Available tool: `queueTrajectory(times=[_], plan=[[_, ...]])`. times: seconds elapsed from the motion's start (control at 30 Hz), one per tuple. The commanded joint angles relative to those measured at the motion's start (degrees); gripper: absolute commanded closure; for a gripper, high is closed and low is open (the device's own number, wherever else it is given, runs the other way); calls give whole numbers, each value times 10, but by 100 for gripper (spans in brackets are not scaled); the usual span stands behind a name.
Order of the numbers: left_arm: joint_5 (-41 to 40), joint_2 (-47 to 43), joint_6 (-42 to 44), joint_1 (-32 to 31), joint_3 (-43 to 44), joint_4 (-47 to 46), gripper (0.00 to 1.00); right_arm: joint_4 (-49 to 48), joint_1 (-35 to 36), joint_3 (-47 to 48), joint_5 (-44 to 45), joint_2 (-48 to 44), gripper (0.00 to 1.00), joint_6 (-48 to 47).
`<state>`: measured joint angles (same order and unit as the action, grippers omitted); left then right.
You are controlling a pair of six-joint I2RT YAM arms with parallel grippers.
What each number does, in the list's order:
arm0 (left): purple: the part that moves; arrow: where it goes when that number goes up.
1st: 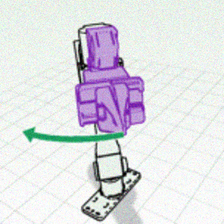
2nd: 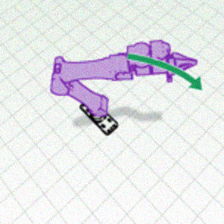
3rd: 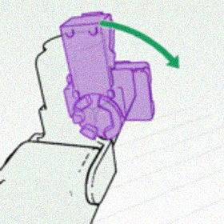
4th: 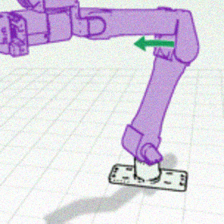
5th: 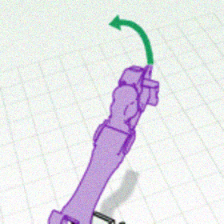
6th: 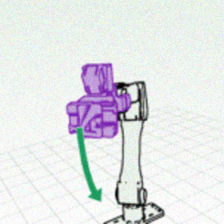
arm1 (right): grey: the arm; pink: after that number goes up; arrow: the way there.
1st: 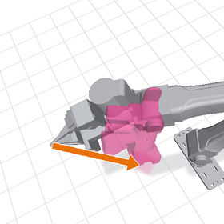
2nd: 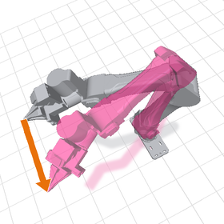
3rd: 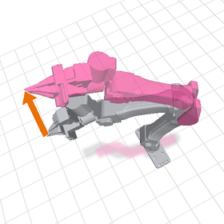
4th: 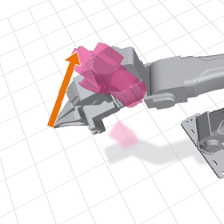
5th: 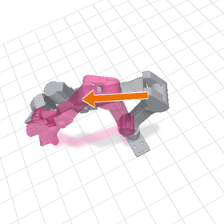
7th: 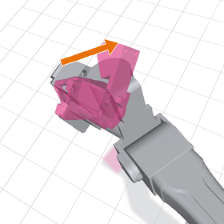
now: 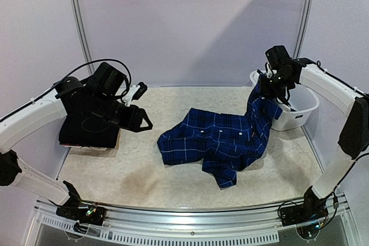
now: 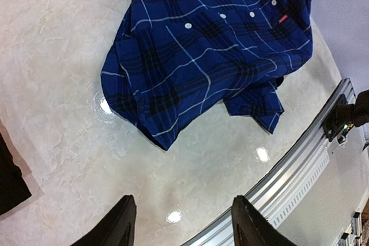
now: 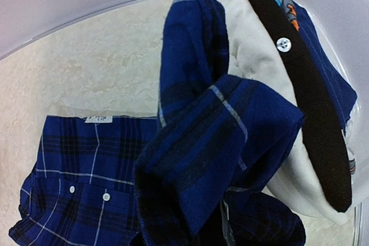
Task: Fold and stack the mixed laundry pile
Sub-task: Place the crumpled shirt at the center of the board.
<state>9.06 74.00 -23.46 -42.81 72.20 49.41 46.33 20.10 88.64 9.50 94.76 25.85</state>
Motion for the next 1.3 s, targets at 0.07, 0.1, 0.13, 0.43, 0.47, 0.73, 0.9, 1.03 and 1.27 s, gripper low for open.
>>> queueTrajectory(times=[0.07, 0.1, 0.13, 0.43, 0.47, 0.73, 0.9, 1.03, 1.27], plan=[[-20, 15, -8, -25, -18, 16, 44, 43, -44, 21, -15, 7, 93, -14], [-21, 17, -9, -26, -20, 14, 44, 50, -49, 21, -17, 6, 89, -18], [-22, 19, -10, -28, -21, 13, 44, 56, -53, 21, -18, 4, 85, -22], [-20, 57, -6, -45, -11, -3, 44, 91, -65, 29, -51, -32, 27, -64], [-20, 62, -4, -49, -8, -4, 44, 95, -65, 29, -59, -39, 19, -66], [-30, 154, 47, -127, 66, 20, 44, 145, -65, 15, -117, -96, 1, -81], [-30, 232, 73, -185, 129, 27, 44, 172, -65, -26, -111, -155, 1, -92], [-26, 318, 103, -225, 205, 51, 44, 157, -65, -73, -156, -220, 1, -103], [-50, 445, 143, -265, 299, 57, 46, 91, -65, -191, -268, -320, 1, -78]])
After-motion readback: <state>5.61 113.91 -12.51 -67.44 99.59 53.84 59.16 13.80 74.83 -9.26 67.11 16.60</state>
